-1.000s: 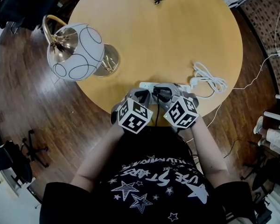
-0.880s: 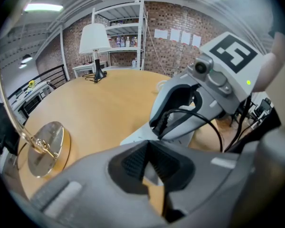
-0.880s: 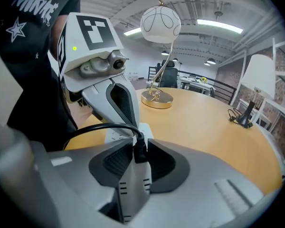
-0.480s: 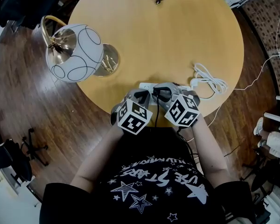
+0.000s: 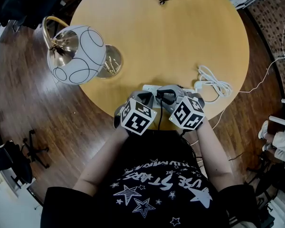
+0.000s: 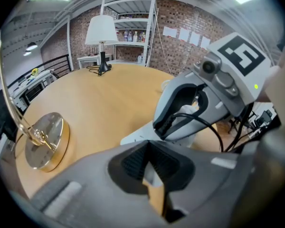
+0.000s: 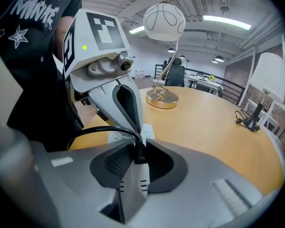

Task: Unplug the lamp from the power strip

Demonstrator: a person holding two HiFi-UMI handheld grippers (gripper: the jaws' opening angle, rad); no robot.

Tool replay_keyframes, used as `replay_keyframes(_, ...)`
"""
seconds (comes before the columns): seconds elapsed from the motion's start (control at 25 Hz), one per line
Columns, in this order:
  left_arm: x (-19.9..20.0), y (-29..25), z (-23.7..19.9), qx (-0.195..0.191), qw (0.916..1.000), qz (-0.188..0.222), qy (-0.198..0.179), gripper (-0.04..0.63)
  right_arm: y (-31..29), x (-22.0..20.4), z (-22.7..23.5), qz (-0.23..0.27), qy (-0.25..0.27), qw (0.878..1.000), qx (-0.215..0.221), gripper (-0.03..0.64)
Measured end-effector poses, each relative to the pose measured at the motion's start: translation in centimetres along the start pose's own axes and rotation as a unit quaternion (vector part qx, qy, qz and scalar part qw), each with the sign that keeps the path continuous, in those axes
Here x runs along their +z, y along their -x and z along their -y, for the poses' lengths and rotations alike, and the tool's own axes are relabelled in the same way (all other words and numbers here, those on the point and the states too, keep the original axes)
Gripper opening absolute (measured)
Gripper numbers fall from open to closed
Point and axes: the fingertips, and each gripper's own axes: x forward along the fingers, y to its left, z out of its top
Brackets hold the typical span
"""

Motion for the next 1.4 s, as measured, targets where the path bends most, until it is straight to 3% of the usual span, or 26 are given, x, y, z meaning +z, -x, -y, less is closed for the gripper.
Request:
replay_keyframes(0.2,0.0,-0.1,0.0,-0.009,0.9998,-0.016,0.005,0.004,0.2,0.1,0.0,0.005,-0.002,1.000,0.002,0.078)
replay_keyframes(0.36,0.0,-0.1,-0.2,-0.019,0.9995,-0.011,0.021,0.003,1.3,1.8,0.5,0.036,-0.013,0.999,-0.005,0.080)
replay_keyframes(0.64,0.1,-0.1,-0.2,-0.020,0.9995,-0.010,0.021,0.003,2.1,3.1,1.0,0.043,-0.006,0.999,-0.020,0.083)
replay_keyframes(1.04,-0.1,-0.2,-0.2,-0.018,0.9996,0.017,-0.011,0.003,4.0,2.9,0.7,0.066,-0.051,0.995,-0.056,0.084)
replay_keyframes(1.2,0.8,0.9,-0.2,-0.008,0.9973,0.065,-0.033,0.003,5.5,4.3,0.7,0.115,-0.082,0.986,-0.086,0.086)
replay_keyframes(1.4,3.4,4.6,-0.3,0.005,0.9869,0.154,-0.050,0.003,8.6,7.5,1.2,0.153,-0.091,0.975,-0.131,0.086)
